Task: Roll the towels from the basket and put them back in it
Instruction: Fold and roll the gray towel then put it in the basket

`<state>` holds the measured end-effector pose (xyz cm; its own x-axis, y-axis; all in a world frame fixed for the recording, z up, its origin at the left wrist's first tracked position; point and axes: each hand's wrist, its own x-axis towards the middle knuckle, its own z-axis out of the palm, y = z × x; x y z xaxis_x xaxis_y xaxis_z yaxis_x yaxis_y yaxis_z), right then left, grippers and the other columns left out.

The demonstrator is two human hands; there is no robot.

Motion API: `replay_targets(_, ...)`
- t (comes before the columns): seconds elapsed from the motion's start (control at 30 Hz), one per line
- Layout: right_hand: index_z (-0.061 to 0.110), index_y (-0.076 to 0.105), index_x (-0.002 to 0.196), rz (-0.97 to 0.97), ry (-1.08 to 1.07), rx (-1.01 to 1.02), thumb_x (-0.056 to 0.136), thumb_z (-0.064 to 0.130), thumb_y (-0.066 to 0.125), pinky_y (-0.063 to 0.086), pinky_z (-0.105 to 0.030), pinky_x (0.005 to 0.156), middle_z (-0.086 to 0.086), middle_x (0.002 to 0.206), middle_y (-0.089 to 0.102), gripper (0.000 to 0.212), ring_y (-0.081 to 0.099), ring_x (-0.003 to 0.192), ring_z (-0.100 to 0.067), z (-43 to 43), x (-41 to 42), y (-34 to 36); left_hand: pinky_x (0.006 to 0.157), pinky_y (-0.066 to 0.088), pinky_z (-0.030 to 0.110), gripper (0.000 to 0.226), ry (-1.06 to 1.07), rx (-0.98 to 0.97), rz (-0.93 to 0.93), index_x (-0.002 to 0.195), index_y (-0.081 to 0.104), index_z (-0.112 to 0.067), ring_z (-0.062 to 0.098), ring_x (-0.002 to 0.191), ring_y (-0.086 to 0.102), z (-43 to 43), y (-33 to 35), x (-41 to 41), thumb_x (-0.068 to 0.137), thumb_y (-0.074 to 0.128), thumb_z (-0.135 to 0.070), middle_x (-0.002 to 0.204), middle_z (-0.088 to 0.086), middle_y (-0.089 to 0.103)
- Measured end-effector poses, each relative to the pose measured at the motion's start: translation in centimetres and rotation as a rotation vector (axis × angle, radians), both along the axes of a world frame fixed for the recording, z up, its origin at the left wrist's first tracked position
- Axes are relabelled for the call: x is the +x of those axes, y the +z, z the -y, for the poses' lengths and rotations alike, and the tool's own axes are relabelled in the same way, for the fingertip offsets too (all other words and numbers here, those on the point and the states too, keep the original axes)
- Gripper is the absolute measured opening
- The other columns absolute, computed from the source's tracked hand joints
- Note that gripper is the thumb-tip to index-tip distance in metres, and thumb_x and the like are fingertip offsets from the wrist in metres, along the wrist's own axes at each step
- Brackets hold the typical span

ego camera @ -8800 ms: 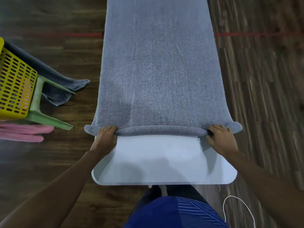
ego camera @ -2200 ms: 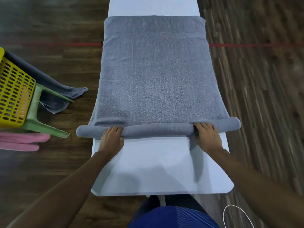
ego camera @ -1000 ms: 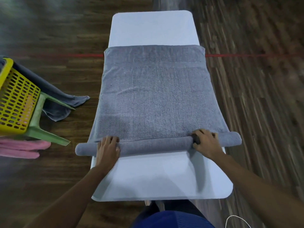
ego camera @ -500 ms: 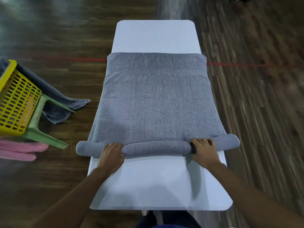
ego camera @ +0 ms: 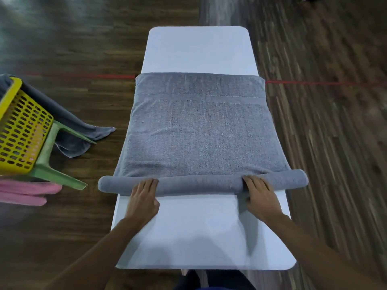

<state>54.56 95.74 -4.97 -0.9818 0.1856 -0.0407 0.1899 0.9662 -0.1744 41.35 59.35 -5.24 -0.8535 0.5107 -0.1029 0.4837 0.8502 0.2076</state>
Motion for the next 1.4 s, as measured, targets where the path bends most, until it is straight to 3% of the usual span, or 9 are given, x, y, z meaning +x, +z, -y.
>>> replay_targets(0.13,0.016,0.06,0.116,0.101,-0.063,-0.04,0.072,0.008,0.069,0.036,-0.039,0.098,-0.005,0.109,0.068,0.046,0.063,0.104,-0.03,-0.3,-0.7,0.4,0.088,0.051,0.046,0.044,0.009,-0.006,-0.05,0.106,0.067,-0.006,0.03,0.093,0.064,-0.8,0.2,-0.8,0.064,0.079,-0.005,0.103,0.011,0.069)
replay_targets(0.27,0.024,0.057,0.123,0.391,-0.067,-0.081,0.076,0.035,0.059,0.033,-0.035,0.098,-0.001,0.118,0.066,0.048,0.058,0.114,-0.024,-0.5,-2.6,3.2,0.08,0.049,0.04,0.025,-0.032,-0.058,0.027,0.089,0.069,-0.016,0.024,0.081,0.064,-0.3,1.8,-1.7,0.069,0.066,-0.029,0.088,0.002,0.071)
replay_targets(0.4,0.029,0.057,0.115,0.659,-0.161,-0.231,0.079,0.035,0.06,0.036,-0.036,0.098,0.0,0.117,0.064,0.037,0.056,0.112,-0.024,-1.3,-3.5,3.6,0.083,0.048,0.036,0.045,0.011,-0.097,0.276,0.091,0.069,-0.02,0.018,0.082,0.061,0.1,2.6,-2.5,0.071,0.04,-0.047,0.089,-0.002,0.069)
replay_targets(0.53,0.017,0.061,0.102,0.247,-0.175,-0.078,0.078,0.021,0.065,0.038,-0.042,0.085,-0.005,0.103,0.059,0.025,0.055,0.101,-0.031,-0.9,-2.6,1.9,0.076,0.05,0.042,0.024,0.006,0.093,0.065,0.096,0.066,-0.01,0.03,0.086,0.06,0.2,1.9,-2.6,0.074,0.061,-0.02,0.094,0.007,0.065)
replay_targets(0.67,0.009,0.062,0.088,-0.018,-0.075,-0.082,0.076,0.016,0.042,0.047,-0.042,0.072,-0.009,0.087,0.062,0.024,0.059,0.081,-0.032,0.8,-1.1,0.9,0.071,0.056,0.041,0.021,-0.065,0.094,-0.014,0.091,0.069,-0.006,0.03,0.078,0.063,-0.5,2.0,-1.8,0.07,0.069,-0.007,0.088,0.009,0.068)
replay_targets(0.83,0.006,0.06,0.116,0.158,-0.013,-0.032,0.055,0.008,0.077,0.05,-0.046,0.092,-0.01,0.111,0.064,0.064,0.061,0.102,-0.032,1.6,0.9,0.1,0.082,0.056,0.043,0.059,-0.108,-0.042,0.055,0.104,0.066,-0.008,0.03,0.086,0.066,-0.1,1.3,-0.3,0.047,0.082,-0.006,0.098,0.01,0.069)
replay_targets(1.13,0.031,0.047,0.112,0.665,-0.069,-0.215,0.077,0.039,0.06,0.03,-0.037,0.094,0.006,0.114,0.063,0.038,0.055,0.112,-0.02,-0.5,-2.5,3.9,0.086,0.045,0.036,0.036,-0.033,-0.055,0.309,0.115,0.054,-0.02,0.024,0.101,0.059,0.3,2.4,-0.6,0.079,0.053,-0.029,0.113,0.002,0.062)
replay_targets(1.33,0.012,0.062,0.086,0.034,-0.146,-0.06,0.082,0.016,0.063,0.043,-0.042,0.072,-0.007,0.086,0.061,0.006,0.059,0.085,-0.034,-0.2,-1.8,1.9,0.072,0.055,0.043,0.038,-0.031,0.145,0.002,0.099,0.062,-0.011,0.027,0.082,0.06,0.1,2.0,0.0,0.065,0.073,0.003,0.094,0.007,0.064)
replay_targets(1.4,0.01,0.065,0.084,-0.049,-0.12,-0.078,0.083,0.018,0.051,0.049,-0.041,0.07,-0.007,0.084,0.063,0.016,0.061,0.079,-0.032,0.5,-0.6,1.5,0.074,0.056,0.043,0.038,-0.043,0.158,-0.036,0.099,0.064,-0.008,0.027,0.084,0.061,0.1,1.9,0.5,0.064,0.074,0.001,0.096,0.008,0.066)
